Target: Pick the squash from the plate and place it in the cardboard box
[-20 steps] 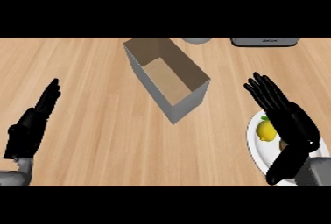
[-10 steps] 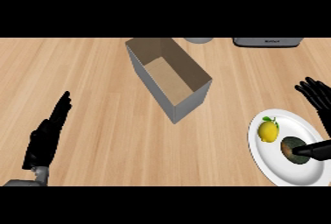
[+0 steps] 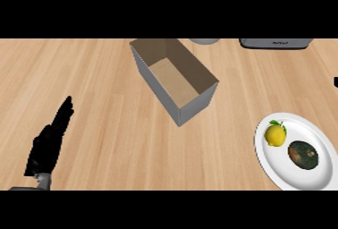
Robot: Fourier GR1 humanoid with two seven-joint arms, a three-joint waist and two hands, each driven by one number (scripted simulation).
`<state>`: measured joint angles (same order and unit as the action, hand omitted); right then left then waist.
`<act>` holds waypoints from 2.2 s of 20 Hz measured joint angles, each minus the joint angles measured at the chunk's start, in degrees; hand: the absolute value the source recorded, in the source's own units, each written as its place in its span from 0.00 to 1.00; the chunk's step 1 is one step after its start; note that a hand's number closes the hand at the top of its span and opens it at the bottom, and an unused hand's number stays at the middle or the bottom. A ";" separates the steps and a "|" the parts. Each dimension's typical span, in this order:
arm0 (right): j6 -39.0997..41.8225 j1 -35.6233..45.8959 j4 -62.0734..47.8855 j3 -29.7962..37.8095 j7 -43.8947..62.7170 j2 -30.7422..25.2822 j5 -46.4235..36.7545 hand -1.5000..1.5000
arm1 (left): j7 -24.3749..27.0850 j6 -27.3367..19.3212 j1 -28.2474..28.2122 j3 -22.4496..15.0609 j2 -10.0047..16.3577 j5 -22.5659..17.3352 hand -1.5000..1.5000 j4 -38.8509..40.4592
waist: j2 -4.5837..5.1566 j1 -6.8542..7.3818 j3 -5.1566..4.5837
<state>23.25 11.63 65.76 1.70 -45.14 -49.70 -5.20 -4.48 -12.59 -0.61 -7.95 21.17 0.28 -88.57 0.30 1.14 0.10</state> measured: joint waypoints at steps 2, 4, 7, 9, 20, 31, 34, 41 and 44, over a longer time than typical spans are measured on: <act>-1.04 -0.24 1.00 -2.72 -0.72 -3.25 -4.52 0.00 | -0.33 0.17 0.58 0.24 0.10 -0.03 0.50 0.23 | -0.01 -0.10 -0.04; -1.78 -0.13 2.08 -5.52 -0.67 -6.06 -8.79 0.00 | -0.26 0.58 0.73 0.65 0.32 -0.28 0.50 0.45 | -0.03 -0.05 -0.06; -2.88 -0.84 3.04 -9.61 -1.47 -8.69 -14.33 0.00 | 0.01 0.62 0.96 0.75 -0.11 -0.08 0.50 1.17 | -0.08 -0.29 -0.09; -3.55 -1.97 4.10 -11.62 -1.82 -9.52 -17.02 0.00 | 0.18 0.85 0.65 1.28 -0.05 -0.16 0.50 1.07 | -0.16 -0.54 -0.09; -5.27 -4.60 4.96 -12.40 1.22 -3.64 -28.04 0.00 | -0.17 2.22 1.33 3.30 -2.67 2.29 0.50 1.63 | -0.31 -1.08 -0.11; -7.04 -3.58 -1.58 -9.73 -0.21 2.20 -37.93 0.00 | -0.13 4.43 -0.45 5.28 -4.63 4.63 0.50 0.06 | -0.29 -1.00 -0.10; -7.44 -3.24 -2.42 -8.83 -0.34 4.56 -40.08 0.00 | -0.65 5.15 -0.46 5.87 -5.26 5.34 0.50 -0.53 | -0.30 -1.01 -0.10; -7.48 -2.59 -4.27 -5.80 -2.52 6.36 -43.48 0.00 | 0.12 7.49 -0.87 8.04 -5.84 6.11 0.50 -0.57 | -0.31 -1.03 -0.11; -6.97 -3.84 -2.03 -5.47 -1.02 8.29 -44.78 0.00 | 0.56 7.78 -0.33 8.74 -6.58 6.69 0.50 0.29 | -0.32 -1.11 -0.11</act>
<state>16.28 7.80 63.73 -3.77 -46.16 -41.41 -49.98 -3.92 -4.81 -0.94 0.79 14.59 6.97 -88.28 -0.02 0.03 0.00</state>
